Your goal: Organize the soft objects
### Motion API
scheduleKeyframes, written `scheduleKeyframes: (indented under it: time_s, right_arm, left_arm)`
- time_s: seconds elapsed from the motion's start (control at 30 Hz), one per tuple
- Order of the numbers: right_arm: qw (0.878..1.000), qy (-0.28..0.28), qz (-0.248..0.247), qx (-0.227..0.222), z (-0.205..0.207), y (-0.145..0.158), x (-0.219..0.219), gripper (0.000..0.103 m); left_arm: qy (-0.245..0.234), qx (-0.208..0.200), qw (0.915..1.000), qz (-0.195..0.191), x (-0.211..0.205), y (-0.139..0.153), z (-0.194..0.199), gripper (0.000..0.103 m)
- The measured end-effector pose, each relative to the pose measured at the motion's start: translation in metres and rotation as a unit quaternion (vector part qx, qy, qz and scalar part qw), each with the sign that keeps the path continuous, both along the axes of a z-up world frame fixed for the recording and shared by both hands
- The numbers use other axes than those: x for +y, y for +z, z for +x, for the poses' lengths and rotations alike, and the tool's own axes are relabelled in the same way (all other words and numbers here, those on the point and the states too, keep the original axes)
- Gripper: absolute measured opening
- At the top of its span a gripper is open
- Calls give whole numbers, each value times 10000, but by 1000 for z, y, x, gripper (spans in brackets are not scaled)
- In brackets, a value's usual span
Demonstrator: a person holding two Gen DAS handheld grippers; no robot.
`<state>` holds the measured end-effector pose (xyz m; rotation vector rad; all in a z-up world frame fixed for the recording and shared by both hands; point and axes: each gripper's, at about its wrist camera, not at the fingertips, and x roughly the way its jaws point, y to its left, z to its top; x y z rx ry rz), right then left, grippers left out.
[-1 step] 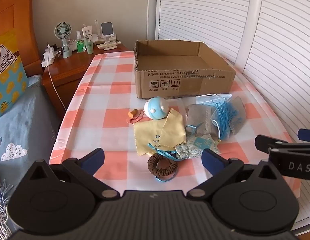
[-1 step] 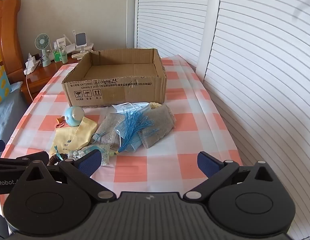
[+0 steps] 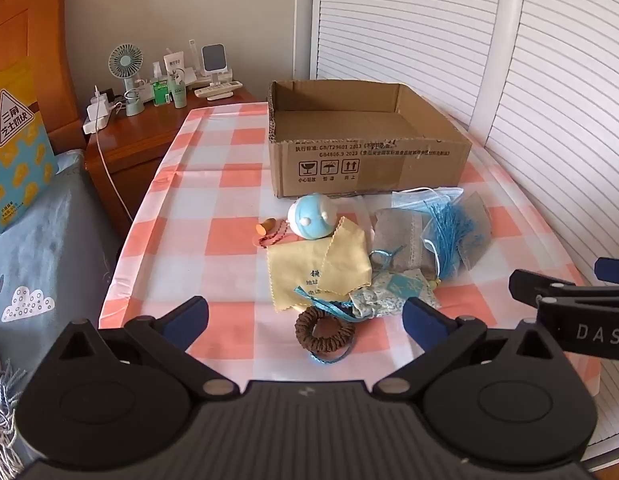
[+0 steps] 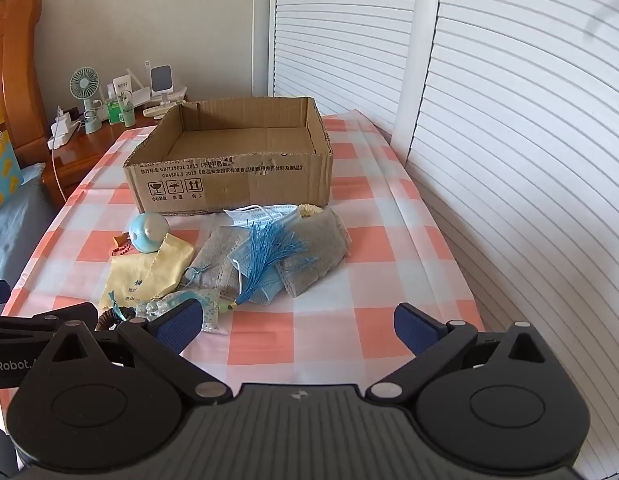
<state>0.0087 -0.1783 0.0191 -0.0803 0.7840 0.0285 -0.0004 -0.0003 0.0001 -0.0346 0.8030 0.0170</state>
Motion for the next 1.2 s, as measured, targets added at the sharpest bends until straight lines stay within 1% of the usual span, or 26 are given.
scheduleKeyframes:
  time_s: [0.27,0.43,0.47,1.2]
  right_arm:
    - [10000,-4,-1,1,0,0,-1,103]
    - [10000,0,10,16,0,0,-1,103]
    - [10000,-1,11,14,0,0,-1,103]
    - [10000,1,6,-9,-2,4,-1,103]
  left_arm:
    - [-54,15,10000,-42,2,1,-2,102]
    - [8,0,10000,-16,-3,4,-7,102]
    - [-9,16,10000,-17,-1,2,-3,102]
    - [-14,13,10000,-3,-1,2,-4,102]
